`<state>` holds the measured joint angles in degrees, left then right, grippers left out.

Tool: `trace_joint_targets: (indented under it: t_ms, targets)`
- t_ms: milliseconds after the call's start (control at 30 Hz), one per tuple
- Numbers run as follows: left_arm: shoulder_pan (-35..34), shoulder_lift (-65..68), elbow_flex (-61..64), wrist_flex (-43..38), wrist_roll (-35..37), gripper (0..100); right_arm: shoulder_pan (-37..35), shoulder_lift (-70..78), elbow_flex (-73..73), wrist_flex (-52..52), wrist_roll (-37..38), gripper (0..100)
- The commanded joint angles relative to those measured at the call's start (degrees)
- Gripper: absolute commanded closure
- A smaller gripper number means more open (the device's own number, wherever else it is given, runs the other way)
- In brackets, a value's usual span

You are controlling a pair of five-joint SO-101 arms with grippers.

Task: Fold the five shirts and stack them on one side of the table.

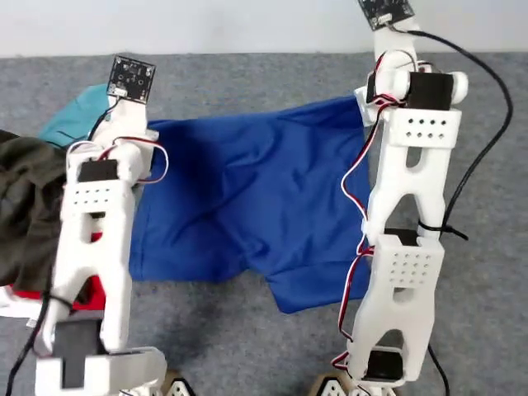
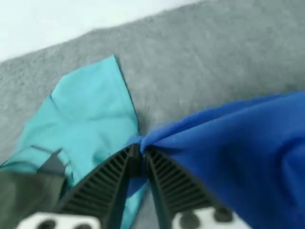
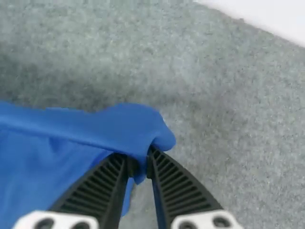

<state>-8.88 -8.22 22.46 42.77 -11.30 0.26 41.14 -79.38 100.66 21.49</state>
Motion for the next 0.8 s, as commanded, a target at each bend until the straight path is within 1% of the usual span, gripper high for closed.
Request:
trace_joint_targets:
  t_ms: [0,67,200,300,400,600,767]
  targets:
    - [-0.8,-7.2,-2.1,8.1,-4.7,99,-0.4,-8.8,6.2,2.5,0.7,99.1]
    - [-0.8,-8.6,-2.1,11.5,-6.1,99,-0.7,-14.3,14.6,2.5,0.7,99.1]
    - [-0.8,-9.1,-2.1,16.4,-7.3,99,-1.5,-27.7,36.7,2.3,1.1,99.1]
    - [-0.5,-9.4,-2.0,20.4,-10.5,99,-1.4,-37.6,52.4,2.3,4.2,99.1]
    - [-0.7,-9.5,-2.0,23.3,-11.9,99,-1.3,-46.5,65.1,2.2,6.2,99.1]
    - [-0.4,-9.5,-2.1,30.2,-13.6,99,-0.7,-60.2,81.5,1.7,9.1,99.1]
    - [-0.9,-9.2,-1.9,37.9,-18.6,99,6.5,-66.0,91.8,-2.0,12.6,99.1]
